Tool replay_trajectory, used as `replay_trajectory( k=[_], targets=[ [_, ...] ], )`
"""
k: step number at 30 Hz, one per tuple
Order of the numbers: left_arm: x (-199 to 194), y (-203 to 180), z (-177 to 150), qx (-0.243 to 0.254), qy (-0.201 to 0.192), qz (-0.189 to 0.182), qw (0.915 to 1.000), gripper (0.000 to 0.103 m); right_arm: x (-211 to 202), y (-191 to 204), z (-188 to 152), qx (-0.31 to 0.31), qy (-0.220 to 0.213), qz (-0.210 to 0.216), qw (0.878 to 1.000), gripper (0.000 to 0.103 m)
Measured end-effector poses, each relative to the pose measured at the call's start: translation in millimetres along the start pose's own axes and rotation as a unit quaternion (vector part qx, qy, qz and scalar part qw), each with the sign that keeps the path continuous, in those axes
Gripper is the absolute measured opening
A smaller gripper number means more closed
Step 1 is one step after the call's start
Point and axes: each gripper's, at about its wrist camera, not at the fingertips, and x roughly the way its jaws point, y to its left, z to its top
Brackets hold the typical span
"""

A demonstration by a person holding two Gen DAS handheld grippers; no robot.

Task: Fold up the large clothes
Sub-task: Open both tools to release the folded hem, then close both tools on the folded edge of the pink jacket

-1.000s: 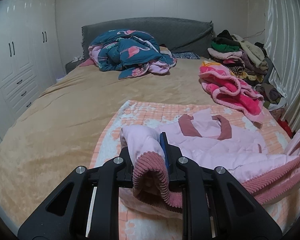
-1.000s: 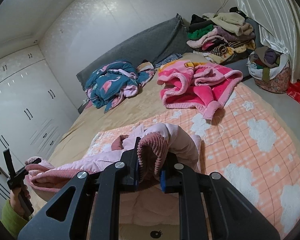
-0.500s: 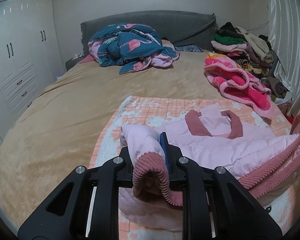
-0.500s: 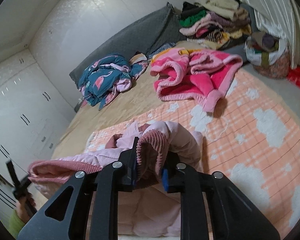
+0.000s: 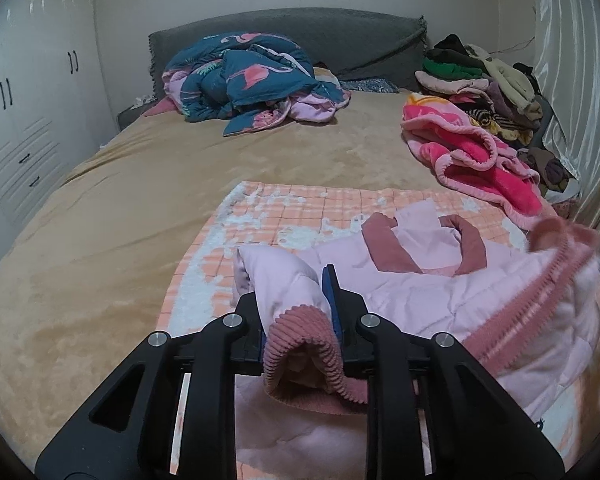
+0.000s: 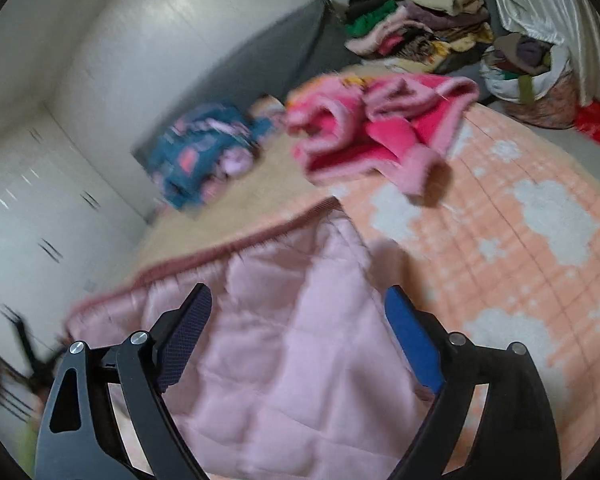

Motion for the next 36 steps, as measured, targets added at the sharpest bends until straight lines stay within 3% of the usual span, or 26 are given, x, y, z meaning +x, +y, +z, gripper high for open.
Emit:
replay_trajectory(
  k=[5,7,8,9,14,19,24,26,30,33,34,36],
  targets=[
    [16.6,-2.8,-3.3,-0.002,0.011,0.002,0.9999,0.028,38.2,-3.6,-24.1,-0.042,0.040,-0.066,0.996,0.088],
    [18.7,-0.3,-5.4,-0.017,0.014,-0.019,0.9996,0.043,50.7,-5.9,-31.1,-0.055,0.053,-0.078,0.994,0.088],
    [18.1,1.7,-5.8,-0.026,0.015,-0.033,0.9990,0.062,55.5,-6.4,-33.7,-0.059,0.058,-0.083,0.993,0.088],
    [17.4,2.7,-5.6,-0.031,0.013,-0.042,0.9986,0.074,60.6,-6.1,-36.8,-0.065,0.064,-0.088,0.992,0.088],
    [-0.1,0.4,-2.5,-0.033,-0.016,-0.059,0.9976,0.087,69.2,-5.6,-42.0,-0.092,0.060,-0.107,0.988,0.091],
    [-8.8,9.2,-8.1,-0.015,-0.040,-0.035,0.9985,0.094,66.9,-10.8,-39.9,-0.099,0.056,-0.109,0.988,0.091],
    [20.7,34.9,-35.3,-0.015,0.008,-0.002,0.9999,0.094,60.3,-18.1,-41.0,-0.103,0.050,-0.111,0.987,0.091],
    [35.1,46.6,-53.0,-0.031,0.036,-0.015,0.9988,0.094,59.2,-20.3,-44.6,-0.109,0.053,-0.106,0.987,0.091],
    [62.6,57.6,-82.8,-0.063,0.088,-0.077,0.9911,0.094,60.6,-24.8,-51.6,-0.116,0.060,-0.094,0.987,0.091],
    [74.5,51.9,-96.9,-0.059,0.108,-0.087,0.9886,0.093,62.4,-28.0,-56.1,-0.109,0.064,-0.087,0.988,0.091],
    [74.5,50.8,-99.9,-0.056,0.108,-0.087,0.9887,0.092,62.3,-27.4,-57.9,-0.111,0.064,-0.085,0.988,0.090],
    [72.7,45.1,-101.5,-0.044,0.103,-0.085,0.9900,0.071,62.0,-23.2,-62.2,-0.129,0.063,-0.074,0.987,0.066]
  ],
)
